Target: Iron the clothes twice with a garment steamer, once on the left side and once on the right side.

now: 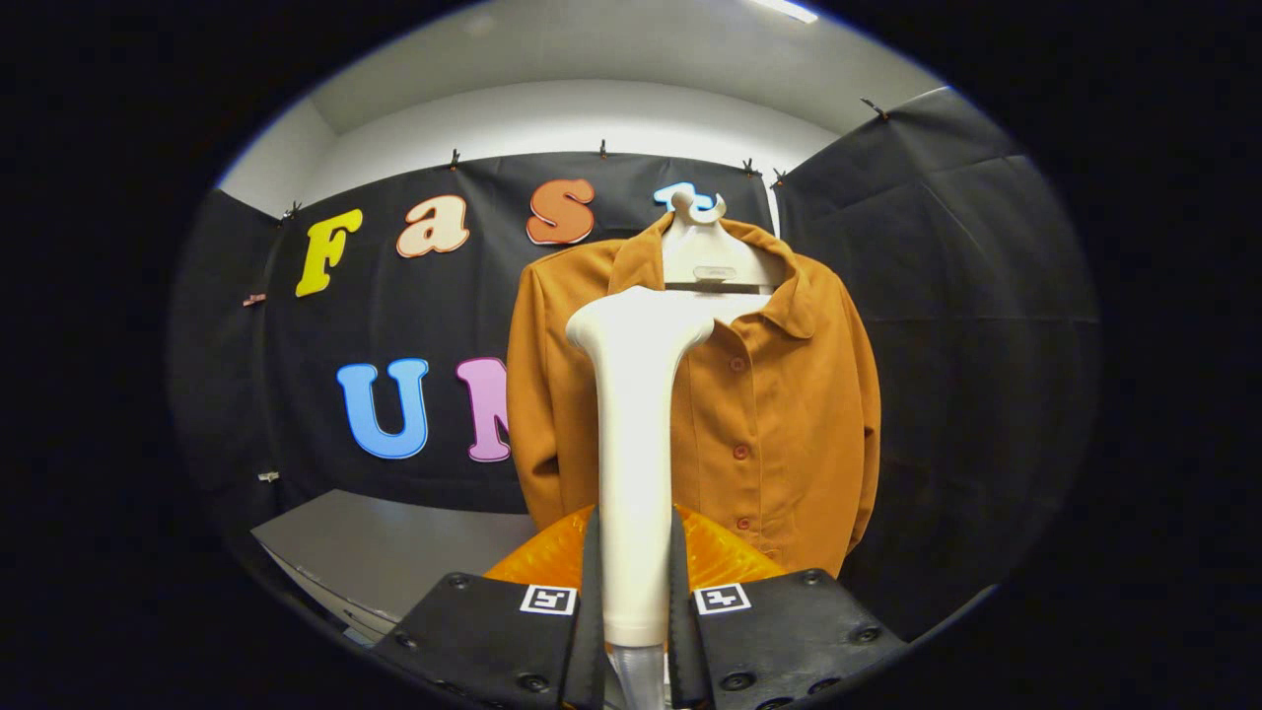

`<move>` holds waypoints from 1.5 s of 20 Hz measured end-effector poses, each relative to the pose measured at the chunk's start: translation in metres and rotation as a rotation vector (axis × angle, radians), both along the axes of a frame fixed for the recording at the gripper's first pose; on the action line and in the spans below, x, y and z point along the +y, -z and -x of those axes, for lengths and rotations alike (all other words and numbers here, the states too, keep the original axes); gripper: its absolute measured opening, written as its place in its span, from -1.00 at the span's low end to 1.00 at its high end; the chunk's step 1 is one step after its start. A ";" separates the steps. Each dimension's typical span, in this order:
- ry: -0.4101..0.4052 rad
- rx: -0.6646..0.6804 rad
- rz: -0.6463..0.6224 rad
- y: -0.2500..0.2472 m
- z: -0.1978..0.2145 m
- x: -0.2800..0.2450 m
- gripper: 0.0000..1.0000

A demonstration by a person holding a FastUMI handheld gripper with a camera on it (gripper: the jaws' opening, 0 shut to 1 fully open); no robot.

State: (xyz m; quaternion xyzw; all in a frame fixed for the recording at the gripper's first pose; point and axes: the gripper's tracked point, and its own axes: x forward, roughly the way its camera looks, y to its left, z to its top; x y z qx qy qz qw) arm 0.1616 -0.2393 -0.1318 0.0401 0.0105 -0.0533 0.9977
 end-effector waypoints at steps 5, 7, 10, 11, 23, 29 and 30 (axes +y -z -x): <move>-0.007 0.080 -0.010 0.042 -0.010 0.002 -0.42; -0.003 0.101 -0.011 0.056 -0.010 -0.001 -0.42; -0.006 0.137 -0.008 0.077 -0.004 -0.005 -0.42; -0.006 0.154 -0.013 0.086 -0.002 -0.007 -0.42; 0.016 0.386 -0.068 0.211 0.039 -0.022 -0.42; 0.031 0.543 -0.066 0.276 0.065 -0.028 -0.42; 0.033 0.569 -0.068 0.287 0.070 -0.029 -0.42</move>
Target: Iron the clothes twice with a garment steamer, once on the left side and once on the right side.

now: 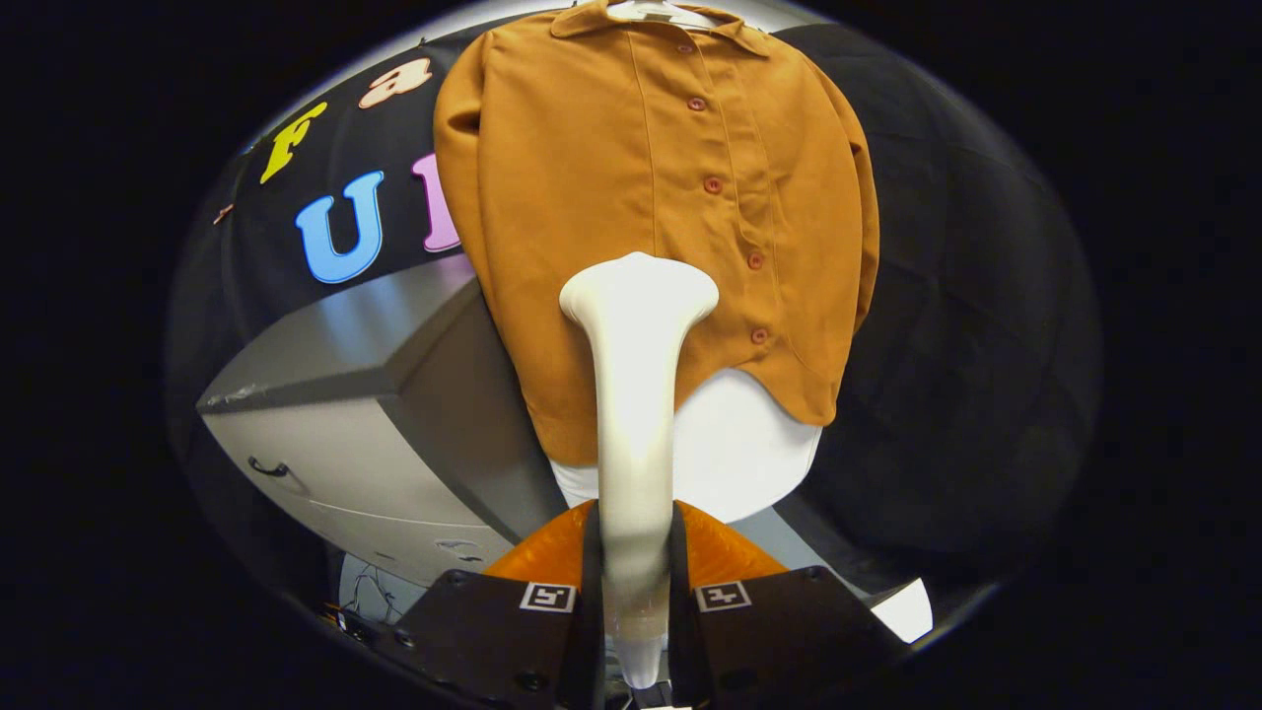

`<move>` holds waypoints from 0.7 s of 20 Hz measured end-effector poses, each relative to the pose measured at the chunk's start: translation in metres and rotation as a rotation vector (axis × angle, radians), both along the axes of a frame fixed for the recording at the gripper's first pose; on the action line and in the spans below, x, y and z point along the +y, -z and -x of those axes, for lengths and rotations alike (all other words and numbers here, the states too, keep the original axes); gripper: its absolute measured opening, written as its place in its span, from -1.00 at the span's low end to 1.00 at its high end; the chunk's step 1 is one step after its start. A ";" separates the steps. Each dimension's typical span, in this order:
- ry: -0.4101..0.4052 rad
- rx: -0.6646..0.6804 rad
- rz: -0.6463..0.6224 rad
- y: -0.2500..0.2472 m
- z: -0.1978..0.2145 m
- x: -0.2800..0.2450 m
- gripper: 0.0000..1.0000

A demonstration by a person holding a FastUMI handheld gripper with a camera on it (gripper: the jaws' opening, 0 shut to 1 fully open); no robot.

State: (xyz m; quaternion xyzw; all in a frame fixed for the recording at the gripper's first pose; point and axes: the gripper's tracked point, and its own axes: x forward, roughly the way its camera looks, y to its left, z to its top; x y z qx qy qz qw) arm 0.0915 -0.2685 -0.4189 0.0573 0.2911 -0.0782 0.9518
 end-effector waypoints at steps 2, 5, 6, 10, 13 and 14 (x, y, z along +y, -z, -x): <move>0.009 0.046 -0.012 0.021 0.011 -0.003 -0.42; 0.021 0.068 -0.039 0.036 0.027 -0.008 -0.42; 0.026 0.069 -0.048 0.036 0.032 -0.008 -0.42; 0.037 0.037 -0.058 0.032 0.033 -0.010 -0.42; 0.033 -0.033 -0.042 0.011 0.027 -0.010 -0.42; 0.030 -0.067 -0.038 -0.001 0.023 -0.009 -0.42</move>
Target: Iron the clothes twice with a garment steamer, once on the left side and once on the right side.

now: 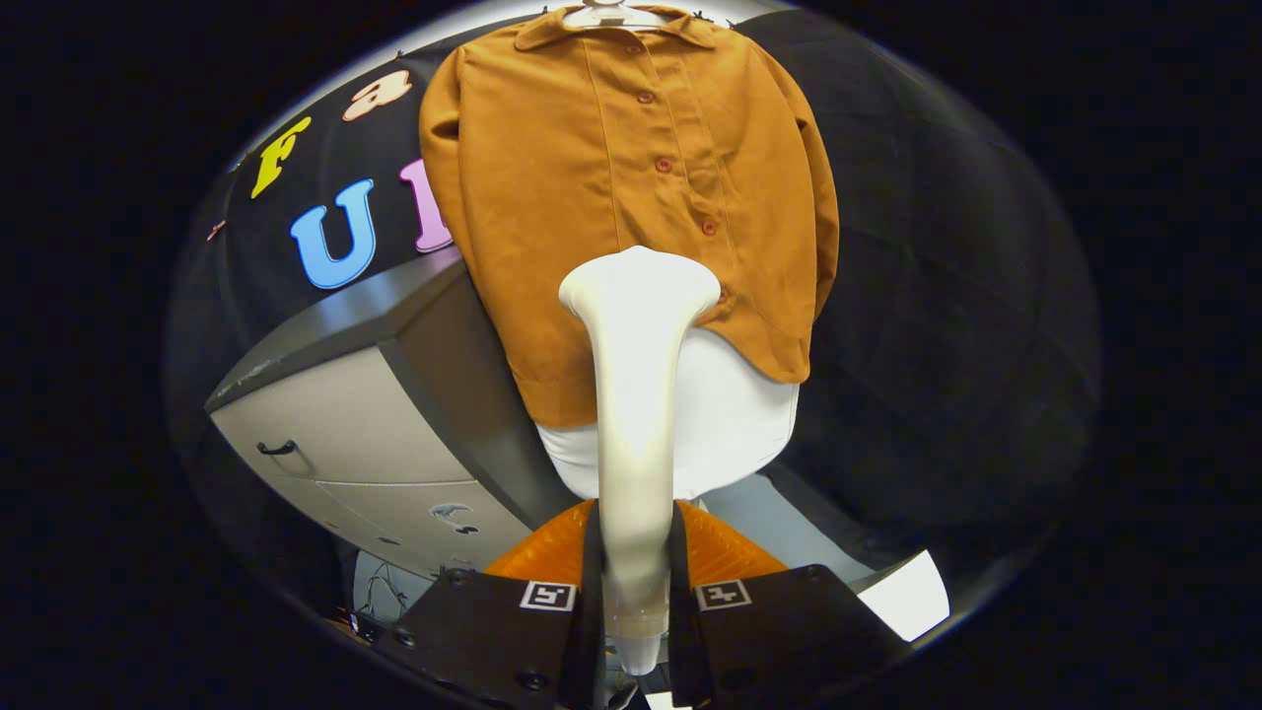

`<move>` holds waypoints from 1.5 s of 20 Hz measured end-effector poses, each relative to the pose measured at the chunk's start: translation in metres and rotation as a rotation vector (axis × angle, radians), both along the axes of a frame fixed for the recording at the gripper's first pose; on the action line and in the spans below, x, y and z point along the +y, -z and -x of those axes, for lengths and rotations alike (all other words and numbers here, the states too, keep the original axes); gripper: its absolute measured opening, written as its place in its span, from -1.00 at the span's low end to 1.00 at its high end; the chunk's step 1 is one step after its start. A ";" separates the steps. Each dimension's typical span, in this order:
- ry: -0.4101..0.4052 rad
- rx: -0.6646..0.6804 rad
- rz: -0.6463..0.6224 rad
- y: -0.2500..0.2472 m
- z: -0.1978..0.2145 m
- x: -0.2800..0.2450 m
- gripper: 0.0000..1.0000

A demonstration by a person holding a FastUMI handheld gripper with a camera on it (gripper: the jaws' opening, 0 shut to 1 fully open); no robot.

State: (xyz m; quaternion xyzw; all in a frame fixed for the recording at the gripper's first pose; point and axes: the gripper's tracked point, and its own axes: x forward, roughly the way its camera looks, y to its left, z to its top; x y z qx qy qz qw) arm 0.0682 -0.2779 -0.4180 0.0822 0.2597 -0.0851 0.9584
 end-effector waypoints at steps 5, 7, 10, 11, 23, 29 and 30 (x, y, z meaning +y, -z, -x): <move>-0.014 -0.195 0.052 -0.075 -0.028 -0.004 -0.42; -0.020 -0.280 0.080 -0.122 -0.030 -0.006 -0.42; -0.030 -0.400 0.105 -0.200 -0.025 -0.005 -0.43; -0.029 -0.436 0.107 -0.220 -0.025 -0.005 -0.42; 0.019 -0.685 0.141 -0.351 -0.036 -0.050 -0.43; 0.051 -0.653 0.111 -0.345 -0.067 -0.101 -0.43; 0.061 -0.641 0.094 -0.341 -0.074 -0.109 -0.43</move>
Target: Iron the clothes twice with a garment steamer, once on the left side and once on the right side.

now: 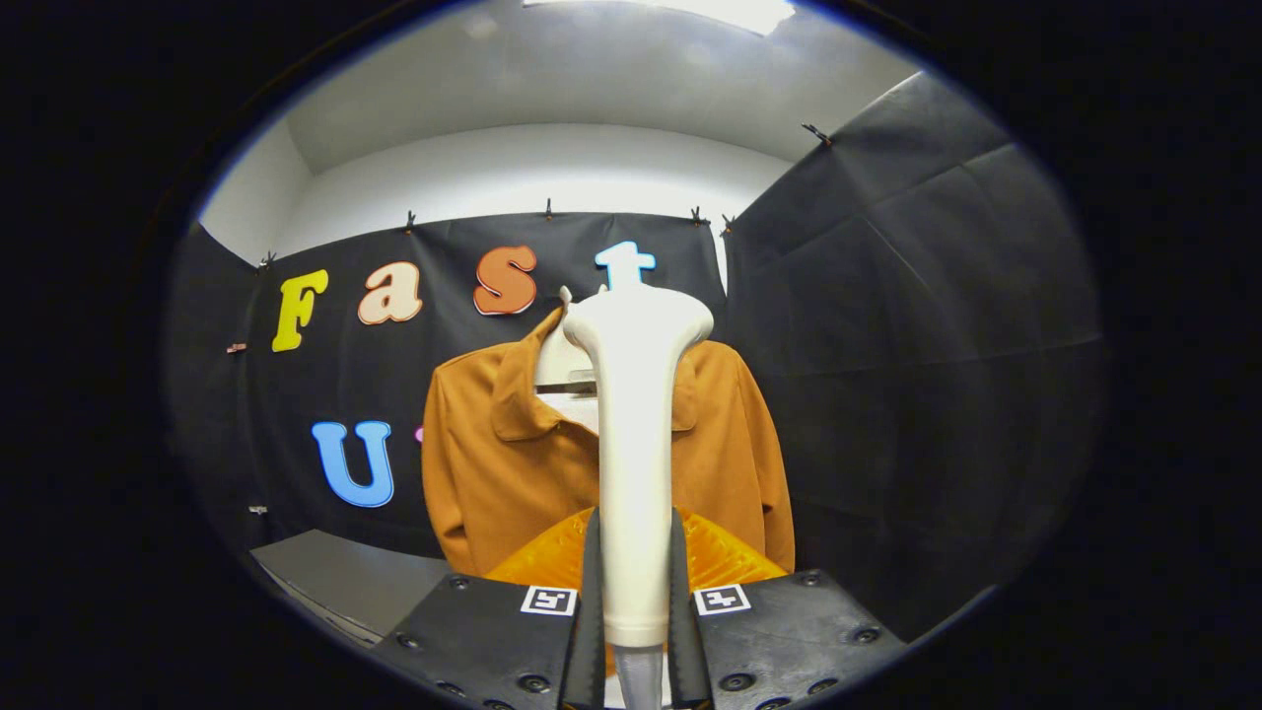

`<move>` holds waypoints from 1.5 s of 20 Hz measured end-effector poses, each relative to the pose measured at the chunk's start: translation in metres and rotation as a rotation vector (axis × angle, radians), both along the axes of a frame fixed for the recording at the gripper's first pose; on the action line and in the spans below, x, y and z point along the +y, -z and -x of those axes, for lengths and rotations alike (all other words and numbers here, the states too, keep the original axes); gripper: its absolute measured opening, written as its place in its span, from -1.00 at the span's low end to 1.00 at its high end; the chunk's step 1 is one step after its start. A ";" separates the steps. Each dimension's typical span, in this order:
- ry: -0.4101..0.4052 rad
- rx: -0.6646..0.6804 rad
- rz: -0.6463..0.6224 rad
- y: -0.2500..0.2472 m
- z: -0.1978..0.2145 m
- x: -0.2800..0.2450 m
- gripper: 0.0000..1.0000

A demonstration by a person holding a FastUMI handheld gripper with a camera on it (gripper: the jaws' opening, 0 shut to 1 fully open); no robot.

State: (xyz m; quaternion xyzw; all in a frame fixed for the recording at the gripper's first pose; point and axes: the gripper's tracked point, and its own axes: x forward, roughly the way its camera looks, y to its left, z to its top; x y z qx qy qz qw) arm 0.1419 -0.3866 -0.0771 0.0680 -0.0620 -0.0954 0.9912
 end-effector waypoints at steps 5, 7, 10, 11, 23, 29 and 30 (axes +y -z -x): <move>0.023 0.079 -0.012 0.043 -0.030 -0.020 -0.43; 0.005 0.110 -0.017 0.057 -0.044 -0.019 -0.43; -0.011 0.131 -0.033 0.076 -0.056 -0.020 -0.43; -0.017 0.131 -0.040 0.078 -0.058 -0.019 -0.43; -0.020 0.342 -0.072 0.189 -0.038 -0.019 -0.42; -0.018 0.449 -0.107 0.250 -0.012 -0.019 -0.42; -0.020 0.468 -0.109 0.261 -0.005 -0.019 -0.42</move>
